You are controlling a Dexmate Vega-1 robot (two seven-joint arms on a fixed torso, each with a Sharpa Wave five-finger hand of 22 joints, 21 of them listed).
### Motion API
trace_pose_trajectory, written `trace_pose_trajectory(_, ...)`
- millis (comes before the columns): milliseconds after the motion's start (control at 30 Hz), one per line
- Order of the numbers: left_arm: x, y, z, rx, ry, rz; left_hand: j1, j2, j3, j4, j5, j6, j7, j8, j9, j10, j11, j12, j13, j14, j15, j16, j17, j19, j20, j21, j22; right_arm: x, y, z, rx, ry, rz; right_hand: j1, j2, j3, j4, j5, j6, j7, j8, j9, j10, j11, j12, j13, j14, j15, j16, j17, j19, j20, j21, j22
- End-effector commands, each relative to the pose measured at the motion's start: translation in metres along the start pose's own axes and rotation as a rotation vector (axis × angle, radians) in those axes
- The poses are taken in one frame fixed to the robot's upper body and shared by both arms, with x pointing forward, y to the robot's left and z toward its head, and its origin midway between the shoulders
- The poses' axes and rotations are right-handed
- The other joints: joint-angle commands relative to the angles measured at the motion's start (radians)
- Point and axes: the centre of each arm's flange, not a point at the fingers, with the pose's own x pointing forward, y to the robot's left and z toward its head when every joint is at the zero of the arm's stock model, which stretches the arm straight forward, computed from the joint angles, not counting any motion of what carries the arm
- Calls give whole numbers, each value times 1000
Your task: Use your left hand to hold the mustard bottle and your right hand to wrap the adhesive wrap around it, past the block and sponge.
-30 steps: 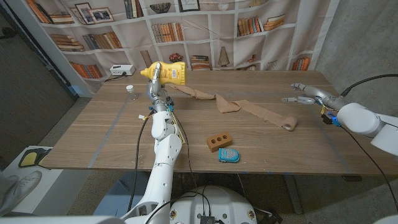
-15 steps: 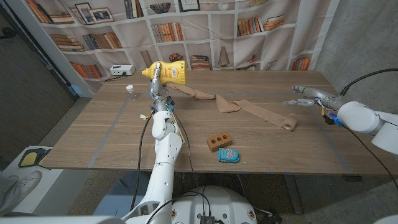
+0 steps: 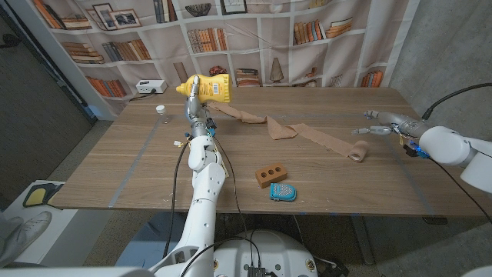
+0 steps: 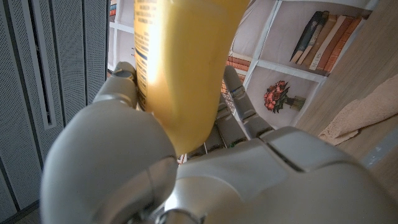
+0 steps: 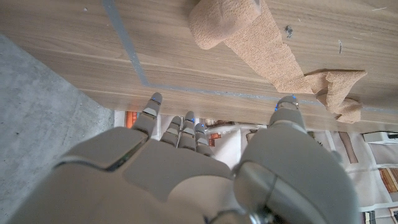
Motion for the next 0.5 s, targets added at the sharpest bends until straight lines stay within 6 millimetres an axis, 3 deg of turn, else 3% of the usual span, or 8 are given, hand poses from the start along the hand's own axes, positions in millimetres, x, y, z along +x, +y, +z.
trace_pose_trajectory(33, 0, 1, -1, -3, 0, -1, 266, 257, 10, 0, -2, -3, 0, 6, 2, 2, -5, 8, -1, 1, 1, -2, 1, -3, -3, 8, -4, -3, 7, -2, -77, 56, 34, -13, -3, -4, 5, 1, -2, 15, 6, 0, 11, 2, 6, 1, -10, 6, 3, 2, -12, 9, -5, 2)
trace_pose_trajectory(500, 0, 3, -1, -3, 10, -12, 265, 256, 12, 0, -1, -4, -1, 9, -1, 1, -6, 13, 2, 1, 1, -1, 4, -6, -3, 16, -13, 3, 15, 1, -131, 102, 109, -48, -15, -21, 18, 6, -24, 15, -3, 0, -5, 8, -1, 1, -83, 29, -13, 5, -93, 11, -17, 2)
